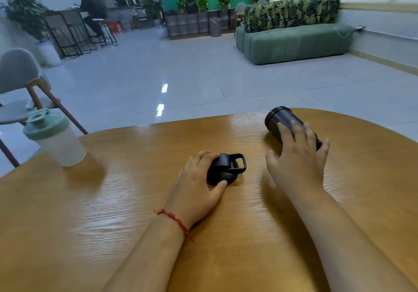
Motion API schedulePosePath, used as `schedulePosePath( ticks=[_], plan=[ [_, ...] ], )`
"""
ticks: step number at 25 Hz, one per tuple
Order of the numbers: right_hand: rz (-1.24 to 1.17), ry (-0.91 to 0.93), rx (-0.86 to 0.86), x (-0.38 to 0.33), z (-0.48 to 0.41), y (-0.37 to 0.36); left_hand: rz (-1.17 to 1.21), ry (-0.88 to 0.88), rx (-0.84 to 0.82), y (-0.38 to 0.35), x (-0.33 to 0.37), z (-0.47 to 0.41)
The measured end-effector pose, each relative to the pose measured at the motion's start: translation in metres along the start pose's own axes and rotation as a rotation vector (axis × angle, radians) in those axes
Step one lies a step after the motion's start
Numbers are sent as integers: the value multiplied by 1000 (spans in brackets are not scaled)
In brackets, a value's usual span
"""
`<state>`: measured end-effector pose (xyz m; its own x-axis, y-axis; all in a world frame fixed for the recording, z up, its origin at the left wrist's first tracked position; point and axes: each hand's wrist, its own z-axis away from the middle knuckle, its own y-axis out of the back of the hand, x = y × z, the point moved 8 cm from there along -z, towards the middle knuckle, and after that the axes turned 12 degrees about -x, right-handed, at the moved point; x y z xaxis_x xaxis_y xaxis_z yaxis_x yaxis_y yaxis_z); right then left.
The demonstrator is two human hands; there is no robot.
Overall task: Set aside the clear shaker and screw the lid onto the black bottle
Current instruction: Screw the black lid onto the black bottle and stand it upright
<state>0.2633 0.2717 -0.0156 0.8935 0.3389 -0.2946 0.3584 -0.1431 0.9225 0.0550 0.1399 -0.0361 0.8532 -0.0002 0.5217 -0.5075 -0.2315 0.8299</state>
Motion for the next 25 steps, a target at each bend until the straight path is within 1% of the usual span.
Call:
schedulePosePath(
  ticks=[2, 3, 6, 8, 10, 12, 14, 17, 20, 23, 25],
  plan=[
    [64, -14, -32, -1, 1, -3, -7, 23, 32, 3, -5, 0],
    [67, 2, -15, -3, 2, -2, -10, 38, 46, 5, -8, 1],
    [-51, 88, 156, -12, 10, 11, -18, 94, 96, 11, -18, 3],
    [-79, 94, 211, -12, 11, 16, -22, 132, 115, 14, -24, 3],
    [-88, 68, 146, -11, 8, 12, -22, 163, 82, 11, -27, 1],
    [-125, 22, 19, -10, 6, 2, -23, 195, 40, 7, -29, 0],
    [-158, -17, -75, -9, 6, -5, -15, 221, 47, 7, -32, -1],
    [-143, 1, -114, -11, 6, -10, 0, 248, 65, 10, -32, -1],
    [-211, 14, -126, -11, 5, -13, 76, 283, 57, 11, -34, 1],
    [-391, 50, -85, -11, 6, -10, 219, 332, 106, 19, -37, 6],
    [-622, 73, -103, -12, 6, -9, 411, 372, 193, 32, -44, 10]
  ],
)
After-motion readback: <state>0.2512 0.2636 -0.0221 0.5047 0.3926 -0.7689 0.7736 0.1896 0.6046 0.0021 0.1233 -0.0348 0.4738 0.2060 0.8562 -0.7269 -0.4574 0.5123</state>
